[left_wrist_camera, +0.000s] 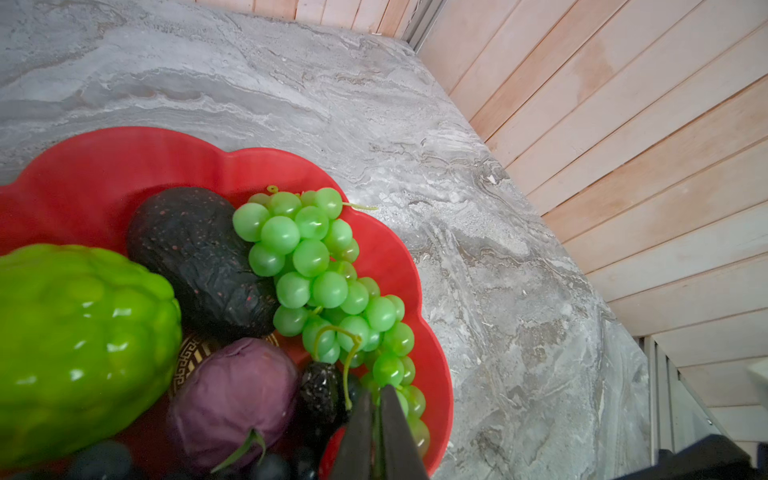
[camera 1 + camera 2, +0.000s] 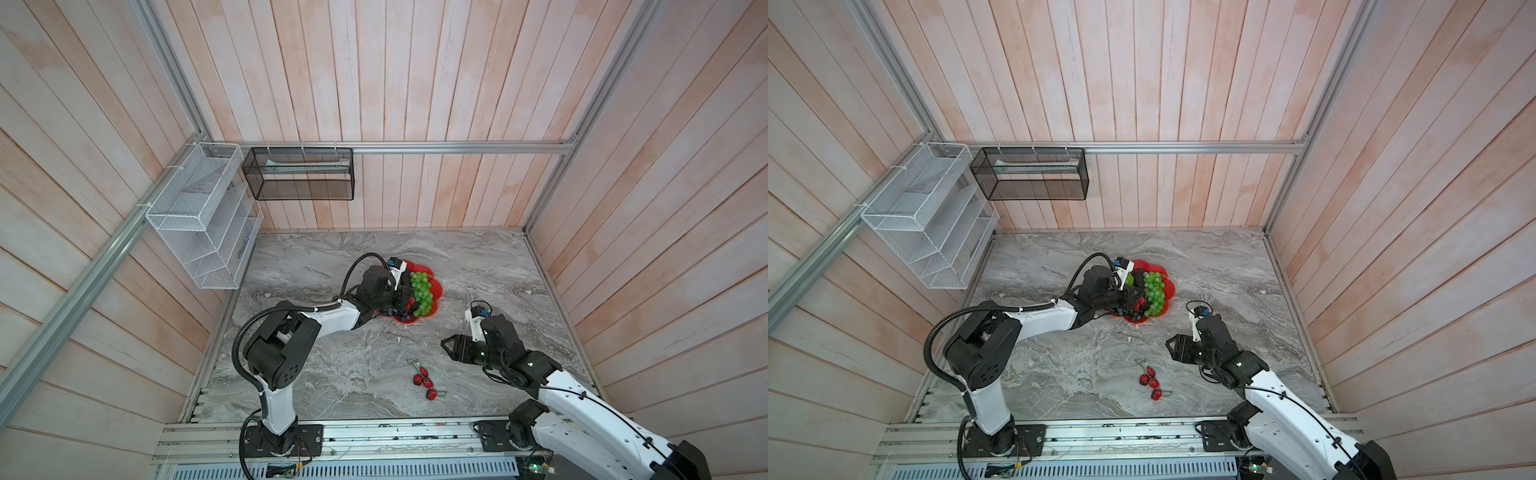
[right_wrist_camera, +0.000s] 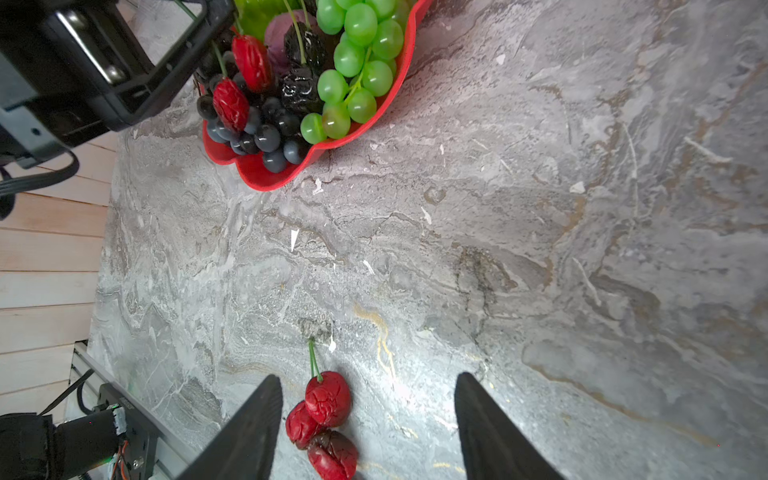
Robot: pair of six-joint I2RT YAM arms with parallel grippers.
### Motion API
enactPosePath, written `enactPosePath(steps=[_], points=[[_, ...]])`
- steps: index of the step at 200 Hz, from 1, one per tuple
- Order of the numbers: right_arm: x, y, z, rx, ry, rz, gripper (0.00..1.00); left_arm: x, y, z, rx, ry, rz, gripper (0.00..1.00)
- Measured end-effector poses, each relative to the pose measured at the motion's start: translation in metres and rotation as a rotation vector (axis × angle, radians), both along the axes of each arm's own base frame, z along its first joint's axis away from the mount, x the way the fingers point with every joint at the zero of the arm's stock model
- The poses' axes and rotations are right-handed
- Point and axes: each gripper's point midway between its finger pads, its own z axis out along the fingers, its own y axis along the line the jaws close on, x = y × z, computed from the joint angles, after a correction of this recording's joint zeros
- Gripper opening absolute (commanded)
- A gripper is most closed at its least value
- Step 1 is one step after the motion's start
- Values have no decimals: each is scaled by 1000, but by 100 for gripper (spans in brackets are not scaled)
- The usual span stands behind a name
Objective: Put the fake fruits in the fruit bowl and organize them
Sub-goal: 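Carry the red cherry into the bowl with the left gripper and release it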
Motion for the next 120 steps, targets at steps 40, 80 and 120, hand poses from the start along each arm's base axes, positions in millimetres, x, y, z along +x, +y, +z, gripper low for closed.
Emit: enactPosePath(steps=[40, 80, 120], points=[[0, 0, -3, -6, 9, 1, 66, -4, -6, -1, -25, -1, -35, 26], [-4, -2, -2, -10, 13, 1, 66, -3, -7, 2, -40, -14, -30, 43], [-8, -5, 6, 10, 0, -10, 66, -4, 3, -2, -14, -14, 9, 57]])
